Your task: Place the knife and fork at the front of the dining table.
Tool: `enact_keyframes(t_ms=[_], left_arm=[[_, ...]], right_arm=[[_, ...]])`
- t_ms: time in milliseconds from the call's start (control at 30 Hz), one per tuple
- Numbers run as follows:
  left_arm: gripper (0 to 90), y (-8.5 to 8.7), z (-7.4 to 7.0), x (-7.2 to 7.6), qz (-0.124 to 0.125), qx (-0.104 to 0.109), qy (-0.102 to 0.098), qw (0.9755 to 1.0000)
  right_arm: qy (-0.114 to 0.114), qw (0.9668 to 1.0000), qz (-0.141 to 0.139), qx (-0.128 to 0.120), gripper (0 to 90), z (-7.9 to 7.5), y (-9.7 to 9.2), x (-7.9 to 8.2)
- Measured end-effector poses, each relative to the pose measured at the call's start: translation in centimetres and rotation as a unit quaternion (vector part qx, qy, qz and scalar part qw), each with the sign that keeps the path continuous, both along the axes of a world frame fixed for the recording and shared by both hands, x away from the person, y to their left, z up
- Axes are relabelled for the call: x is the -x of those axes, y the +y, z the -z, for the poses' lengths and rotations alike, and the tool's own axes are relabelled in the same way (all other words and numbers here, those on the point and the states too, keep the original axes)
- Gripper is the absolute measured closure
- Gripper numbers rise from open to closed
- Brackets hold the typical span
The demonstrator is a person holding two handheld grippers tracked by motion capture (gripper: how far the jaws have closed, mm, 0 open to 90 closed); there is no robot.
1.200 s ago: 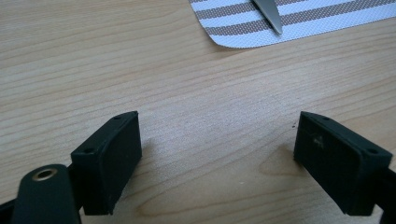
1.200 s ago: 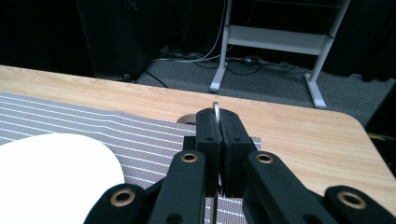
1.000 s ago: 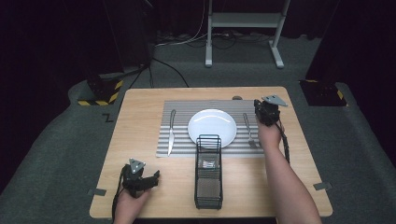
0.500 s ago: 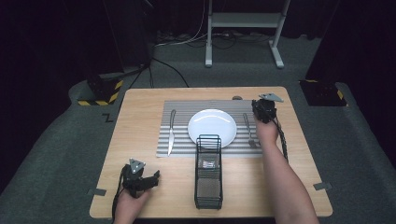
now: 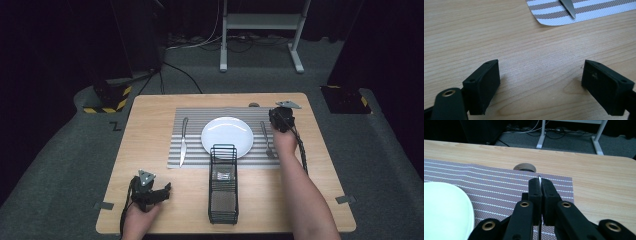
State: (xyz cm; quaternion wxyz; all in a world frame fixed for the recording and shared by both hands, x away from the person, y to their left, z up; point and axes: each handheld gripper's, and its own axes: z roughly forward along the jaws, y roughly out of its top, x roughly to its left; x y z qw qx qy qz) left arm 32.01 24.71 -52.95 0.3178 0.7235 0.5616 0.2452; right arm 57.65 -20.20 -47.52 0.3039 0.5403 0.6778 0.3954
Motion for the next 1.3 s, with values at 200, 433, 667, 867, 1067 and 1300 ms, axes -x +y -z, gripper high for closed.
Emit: enact_keyframes(t_ms=[200, 433, 667, 867, 1067, 1300], left_arm=[[15.3, 0.0, 0.0, 0.0, 0.0, 0.0, 0.0, 1.0], [15.3, 0.0, 0.0, 0.0, 0.0, 0.0, 0.0, 1.0], [15.3, 0.0, 0.0, 0.0, 0.0, 0.001, 0.0, 1.0], [15.3, 0.0, 0.0, 0.0, 0.001, 0.002, 0.0, 1.0], [15.2, 0.0, 0.0, 0.0, 0.002, 0.001, 0.0, 1.0], [15.3, 0.0, 0.0, 0.0, 0.001, 0.002, 0.001, 1.0]], right_arm=[[0.007, 1.0, 0.006, -0.001, 83.4, 0.0, 0.0, 0.1], [0.001, 0.9998, 0.017, 0.004, 74.5, -0.5, -0.4, 0.6], [-0.002, 0.9997, 0.005, 0.023, 82.1, -0.5, -1.3, 2.7], [0.012, 0.9983, -0.005, 0.057, 88.2, 0.4, -3.2, 6.0], [0.024, 0.9968, -0.001, 0.076, 89.0, 1.9, -5.4, 9.5], [0.045, 0.9953, 0.001, 0.086, 88.9, 3.2, -6.7, 11.1]])
